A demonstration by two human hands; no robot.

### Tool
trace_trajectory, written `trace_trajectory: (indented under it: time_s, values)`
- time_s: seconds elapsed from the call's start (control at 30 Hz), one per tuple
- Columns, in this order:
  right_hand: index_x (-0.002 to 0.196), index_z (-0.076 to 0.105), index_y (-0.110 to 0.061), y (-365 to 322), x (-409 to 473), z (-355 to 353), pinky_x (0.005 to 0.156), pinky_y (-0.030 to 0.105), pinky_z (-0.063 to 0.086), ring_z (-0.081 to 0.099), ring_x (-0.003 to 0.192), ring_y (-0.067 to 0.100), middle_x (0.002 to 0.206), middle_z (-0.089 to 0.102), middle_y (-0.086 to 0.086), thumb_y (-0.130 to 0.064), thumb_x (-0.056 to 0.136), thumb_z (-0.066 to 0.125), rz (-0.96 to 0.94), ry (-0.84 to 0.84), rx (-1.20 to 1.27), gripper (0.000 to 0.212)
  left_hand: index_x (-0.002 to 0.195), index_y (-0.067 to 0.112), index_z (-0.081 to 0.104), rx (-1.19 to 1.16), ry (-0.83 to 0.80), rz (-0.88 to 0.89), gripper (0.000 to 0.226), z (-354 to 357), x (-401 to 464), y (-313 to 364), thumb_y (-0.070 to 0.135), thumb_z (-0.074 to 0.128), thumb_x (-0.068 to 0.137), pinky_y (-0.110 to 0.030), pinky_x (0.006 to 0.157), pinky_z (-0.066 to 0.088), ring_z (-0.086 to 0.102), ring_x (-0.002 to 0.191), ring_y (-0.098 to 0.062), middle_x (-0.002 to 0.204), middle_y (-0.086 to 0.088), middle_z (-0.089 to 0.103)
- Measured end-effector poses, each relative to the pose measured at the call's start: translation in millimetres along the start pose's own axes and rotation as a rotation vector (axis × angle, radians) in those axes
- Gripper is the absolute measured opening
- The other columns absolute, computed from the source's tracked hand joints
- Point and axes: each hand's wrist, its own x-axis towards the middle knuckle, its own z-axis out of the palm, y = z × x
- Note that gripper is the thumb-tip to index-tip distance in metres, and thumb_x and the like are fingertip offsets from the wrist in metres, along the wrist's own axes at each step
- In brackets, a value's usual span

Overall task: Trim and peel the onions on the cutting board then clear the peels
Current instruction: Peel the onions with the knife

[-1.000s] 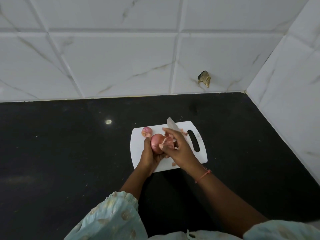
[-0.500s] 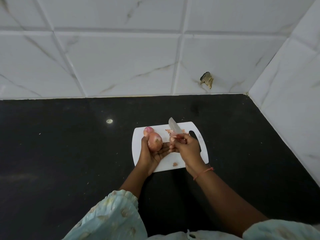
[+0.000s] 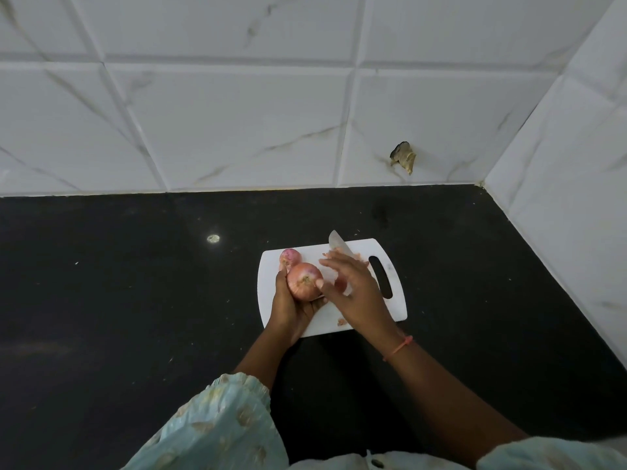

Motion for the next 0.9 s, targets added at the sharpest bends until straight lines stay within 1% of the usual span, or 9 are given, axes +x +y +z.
trace_trajectory:
  time_s: [0.1,0.17,0.4,0.5,0.57,0.67,0.77,0.83,0.9]
  values:
    - [0.131,0.058,-0.033,-1,-3,8,0.105,0.016,0.033,0.036,0.134,0.002,0.140,0.048,-0.013,-0.027,0.087,0.072,-0.028,-0.136,-0.114,0.047,0.133,0.003,0.057,0.049,-0.028,0.028,0.072,0,-3,2,0.061,0.029,0.101,-0.038,0.098,0.054,0.069,0.114,-0.026,0.124,-0.019,0.069]
    - [0.128,0.059,-0.031,-3,-4,12,0.103,0.014,0.033,0.040,0.130,0.003,0.136,0.050,-0.013,-0.021,0.084,0.074,-0.042,-0.135,-0.122,0.048,0.144,0.003,0.049,0.098,-0.083,0.031,0.085,1,-6,3,0.070,0.032,0.094,-0.041,0.111,0.045,0.057,0.132,-0.028,0.142,-0.019,0.058]
    - [0.102,0.072,-0.016,-3,11,7,0.084,0.016,0.050,0.063,0.098,0.002,0.106,0.068,-0.010,-0.014,0.086,0.073,0.082,0.028,0.014,0.017,0.130,0.017,0.059,0.256,-0.163,0.049,0.047,1,-3,2,0.042,0.026,0.107,-0.041,0.091,0.054,0.070,0.100,-0.027,0.115,-0.017,0.073]
    - [0.094,0.069,-0.019,-4,12,1,0.077,0.017,0.050,0.061,0.086,-0.009,0.090,0.065,-0.022,-0.017,0.093,0.064,0.102,0.121,0.009,0.006,0.120,0.007,0.066,0.283,-0.167,0.034,0.068,3,-4,3,0.061,0.032,0.097,-0.033,0.075,0.056,0.066,0.075,-0.021,0.090,-0.018,0.070]
    - [0.106,0.067,-0.025,-3,8,-1,0.084,0.017,0.052,0.059,0.095,-0.012,0.101,0.062,-0.027,-0.026,0.093,0.065,0.101,0.054,0.063,0.013,0.116,0.006,0.070,0.284,-0.190,0.025,0.079,1,-2,1,0.071,0.034,0.090,-0.030,0.074,0.057,0.068,0.078,-0.021,0.092,-0.018,0.072]
    - [0.129,0.056,-0.032,-3,-3,4,0.092,0.011,0.047,0.053,0.114,-0.008,0.123,0.052,-0.032,-0.035,0.086,0.073,0.098,-0.137,0.095,0.046,0.133,0.012,0.059,0.257,-0.224,-0.013,0.075,0,-4,3,0.068,0.028,0.095,-0.046,0.098,0.053,0.067,0.115,-0.030,0.127,-0.018,0.068]
    - [0.131,0.052,-0.033,-3,-6,8,0.091,0.012,0.045,0.052,0.116,-0.001,0.130,0.051,-0.019,-0.032,0.091,0.068,0.059,-0.110,0.050,0.043,0.137,0.012,0.056,0.266,-0.247,-0.038,0.083,0,-3,3,0.073,0.020,0.095,-0.060,0.111,0.037,0.059,0.126,-0.039,0.132,-0.018,0.065]
    - [0.132,0.051,-0.033,-5,-2,7,0.093,0.018,0.047,0.051,0.117,0.003,0.134,0.050,-0.015,-0.033,0.094,0.062,0.086,-0.098,0.043,0.039,0.133,0.011,0.059,0.305,-0.269,-0.027,0.086,2,-4,3,0.075,0.018,0.093,-0.057,0.105,0.044,0.063,0.119,-0.041,0.127,-0.020,0.067]
    - [0.134,0.050,-0.032,-5,3,5,0.094,0.021,0.048,0.050,0.121,0.007,0.138,0.049,-0.012,-0.033,0.099,0.052,0.205,-0.083,0.106,0.035,0.123,0.004,0.063,0.372,-0.285,-0.017,0.089,5,-7,3,0.075,0.022,0.088,-0.042,0.080,0.058,0.070,0.086,-0.035,0.101,-0.023,0.071]
